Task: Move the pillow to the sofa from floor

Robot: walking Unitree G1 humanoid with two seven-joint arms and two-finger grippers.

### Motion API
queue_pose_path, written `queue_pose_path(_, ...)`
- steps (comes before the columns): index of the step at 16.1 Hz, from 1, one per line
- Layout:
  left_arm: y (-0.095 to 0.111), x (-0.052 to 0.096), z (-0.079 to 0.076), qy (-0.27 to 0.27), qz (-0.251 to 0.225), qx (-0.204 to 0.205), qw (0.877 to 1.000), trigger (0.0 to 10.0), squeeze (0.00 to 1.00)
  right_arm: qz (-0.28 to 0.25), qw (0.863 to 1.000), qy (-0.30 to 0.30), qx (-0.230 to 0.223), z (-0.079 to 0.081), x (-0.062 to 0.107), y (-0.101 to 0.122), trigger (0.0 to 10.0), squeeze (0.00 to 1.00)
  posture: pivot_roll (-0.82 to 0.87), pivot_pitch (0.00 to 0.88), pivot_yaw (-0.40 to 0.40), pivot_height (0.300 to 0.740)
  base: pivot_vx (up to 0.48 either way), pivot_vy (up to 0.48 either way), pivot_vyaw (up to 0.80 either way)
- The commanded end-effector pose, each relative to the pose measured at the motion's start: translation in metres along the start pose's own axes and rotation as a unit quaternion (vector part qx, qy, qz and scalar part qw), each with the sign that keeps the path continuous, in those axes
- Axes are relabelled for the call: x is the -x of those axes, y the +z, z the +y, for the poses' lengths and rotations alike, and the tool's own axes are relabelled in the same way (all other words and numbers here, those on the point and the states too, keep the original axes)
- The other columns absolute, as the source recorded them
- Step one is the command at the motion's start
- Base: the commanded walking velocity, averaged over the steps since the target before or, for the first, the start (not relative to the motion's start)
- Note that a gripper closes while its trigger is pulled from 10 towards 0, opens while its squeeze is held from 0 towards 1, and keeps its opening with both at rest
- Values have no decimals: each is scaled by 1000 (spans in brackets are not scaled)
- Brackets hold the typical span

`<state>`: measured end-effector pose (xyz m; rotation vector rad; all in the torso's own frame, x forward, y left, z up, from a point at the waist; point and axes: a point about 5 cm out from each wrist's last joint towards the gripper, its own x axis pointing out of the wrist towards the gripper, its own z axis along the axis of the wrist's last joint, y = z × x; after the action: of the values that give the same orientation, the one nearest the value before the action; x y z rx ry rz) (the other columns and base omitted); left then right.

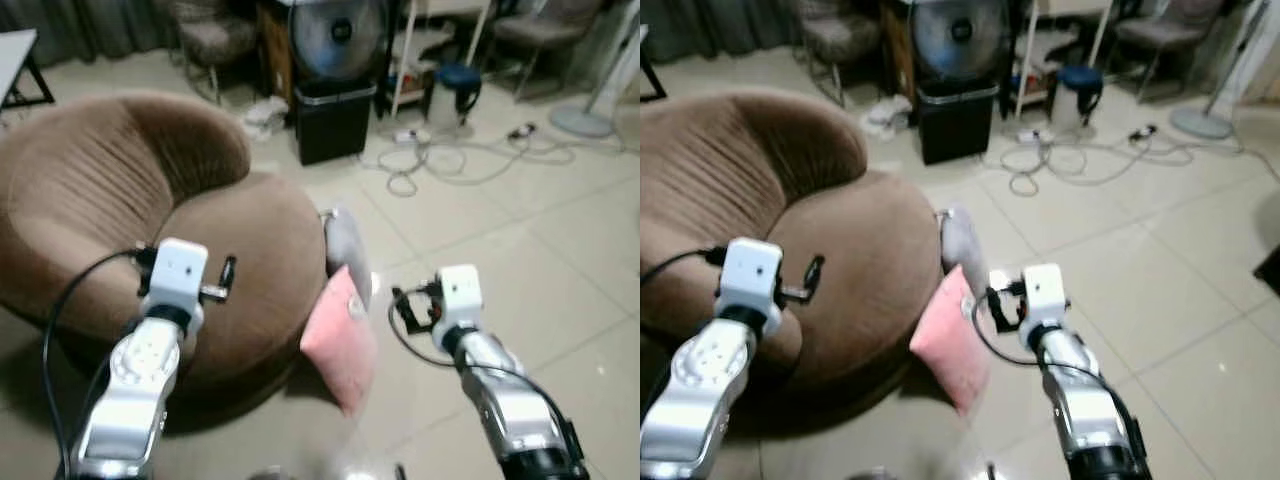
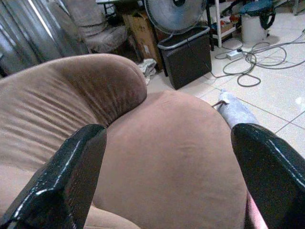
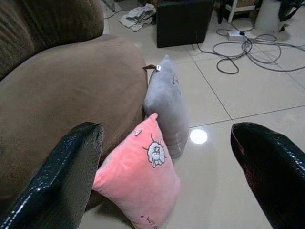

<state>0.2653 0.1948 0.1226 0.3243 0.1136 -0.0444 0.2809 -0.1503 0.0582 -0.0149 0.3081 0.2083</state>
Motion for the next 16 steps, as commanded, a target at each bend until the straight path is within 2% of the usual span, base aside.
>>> queue_pose_path(1,2,-1,-3,-6,-5,-4,1000,10000,0,-9,1000,-9,7,-4,0,4,10000,0,81,0,27,740,0,-480,0)
queue_pose_path(2,2,-1,-2,-6,-7,-1,1000,10000,0,-11,1000,-13,8,-5,1,4,10000,0,77,0,32,740,0,-480,0)
queue_pose_path(6,3,-3,-1,3,-23,14,1000,10000,0,-11,1000,-21,13,-6,1,4,10000,0,70,0,37,740,0,0,0)
queue_pose_path(8,1,-3,0,7,-23,15,1000,10000,0,-12,998,-26,53,-6,1,3,10000,0,70,0,37,740,0,0,0)
queue_pose_path(12,-7,2,3,1,-36,29,999,10000,0,-8,998,-25,51,-6,-1,0,10000,0,70,0,37,740,0,0,0)
queue_pose_path(16,-11,0,1,-3,-27,27,999,10000,0,-10,998,-19,56,-3,-1,1,10000,0,78,0,35,740,278,0,0)
